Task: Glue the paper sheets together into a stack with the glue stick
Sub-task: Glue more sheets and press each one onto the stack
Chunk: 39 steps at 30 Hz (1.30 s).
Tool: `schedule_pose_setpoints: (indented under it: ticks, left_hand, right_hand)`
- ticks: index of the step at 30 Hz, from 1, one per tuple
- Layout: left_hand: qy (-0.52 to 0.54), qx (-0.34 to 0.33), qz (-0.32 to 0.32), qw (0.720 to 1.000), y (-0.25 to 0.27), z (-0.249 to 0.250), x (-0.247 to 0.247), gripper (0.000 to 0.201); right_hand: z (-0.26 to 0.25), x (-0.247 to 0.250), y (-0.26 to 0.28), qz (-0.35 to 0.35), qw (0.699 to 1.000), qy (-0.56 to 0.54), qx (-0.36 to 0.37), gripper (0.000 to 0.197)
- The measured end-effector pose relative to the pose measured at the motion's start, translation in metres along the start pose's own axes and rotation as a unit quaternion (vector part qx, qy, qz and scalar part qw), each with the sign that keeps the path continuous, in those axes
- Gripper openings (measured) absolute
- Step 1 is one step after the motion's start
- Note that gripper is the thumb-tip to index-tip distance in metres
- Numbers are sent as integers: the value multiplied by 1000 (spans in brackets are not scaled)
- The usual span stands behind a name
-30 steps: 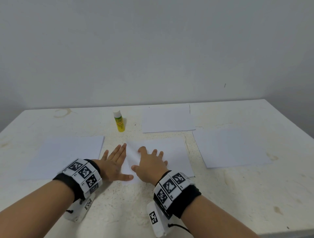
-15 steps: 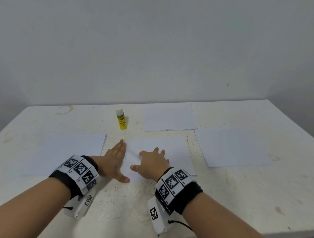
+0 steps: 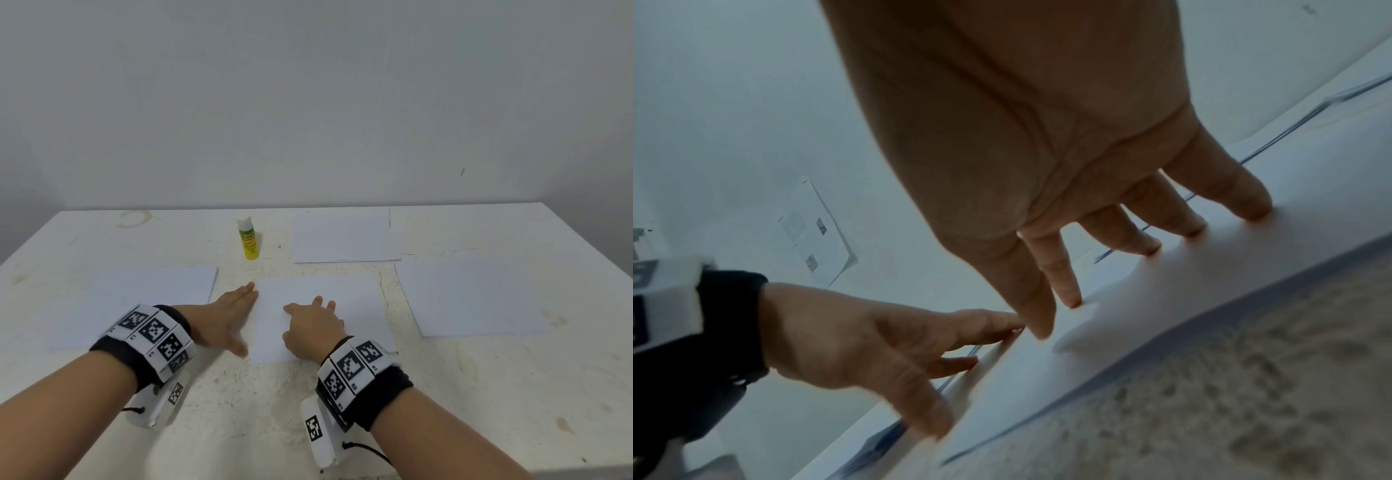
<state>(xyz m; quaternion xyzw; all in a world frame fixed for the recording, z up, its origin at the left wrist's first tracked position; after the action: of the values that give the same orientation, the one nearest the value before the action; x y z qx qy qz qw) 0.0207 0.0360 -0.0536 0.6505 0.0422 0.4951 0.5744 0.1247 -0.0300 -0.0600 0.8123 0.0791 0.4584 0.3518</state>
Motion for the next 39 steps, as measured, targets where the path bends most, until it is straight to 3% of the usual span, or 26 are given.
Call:
schedule_pose_setpoints:
  ticks: [2,4,11,14,16,18,20,23,33,36,39]
  left_hand:
    - [50,0,21,999,-1,-4,4,88]
    - [62,2,31,998,-3,-3,4,80]
    - [-62,27,37,997,-8,11,2,111]
    - [-103,40,36,993,-11,10,2,117]
    - [-136,44,42,989,-10,11,4,131]
    - [-151,41,42,987,-11,12,5,142]
    - [-151,37,39,987,-13,12,3,143]
    - [-149,34,35,988,-16,12,3,144]
    - [-153,32,26,987,-14,13,2,144]
    - [-150,34,24,988,-13,13,1,143]
    - [-154,38,21,987,-12,14,1,143]
  right_hand:
    - [0,-1,-1,2,1000,9,0,56]
    - [-1,-3,-1,3,1000,22,-4,58]
    - [-4,-4,1,-23,998,57,-21,60]
    - [-9,-2,0,-38,993,103,-46,63]
    - [-14,5,-5,-35,987,146,-57,70]
    - [-27,12,-13,-22,981,191,-9,80]
    - [-36,11,-17,-40,971,223,73,91]
    - [-20,13,-13,-67,966,229,100,103]
    - [81,50,11,-86,987,136,5,96]
    - [90,53,6,-82,988,133,-7,93]
    - [75,63,3,-23,986,160,-32,85]
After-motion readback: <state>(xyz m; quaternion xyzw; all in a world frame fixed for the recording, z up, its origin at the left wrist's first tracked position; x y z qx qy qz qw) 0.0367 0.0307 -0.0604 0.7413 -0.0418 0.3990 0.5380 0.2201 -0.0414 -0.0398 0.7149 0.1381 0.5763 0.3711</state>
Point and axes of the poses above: each hand's wrist, its own y-axis away from the middle knuckle, its own x-axis out of the back of the hand, z = x × y, the point moved 10 cm from there along -y, towards the middle knuckle, and after that the axes turned 10 degrees about -z, right-handed, at the moved point
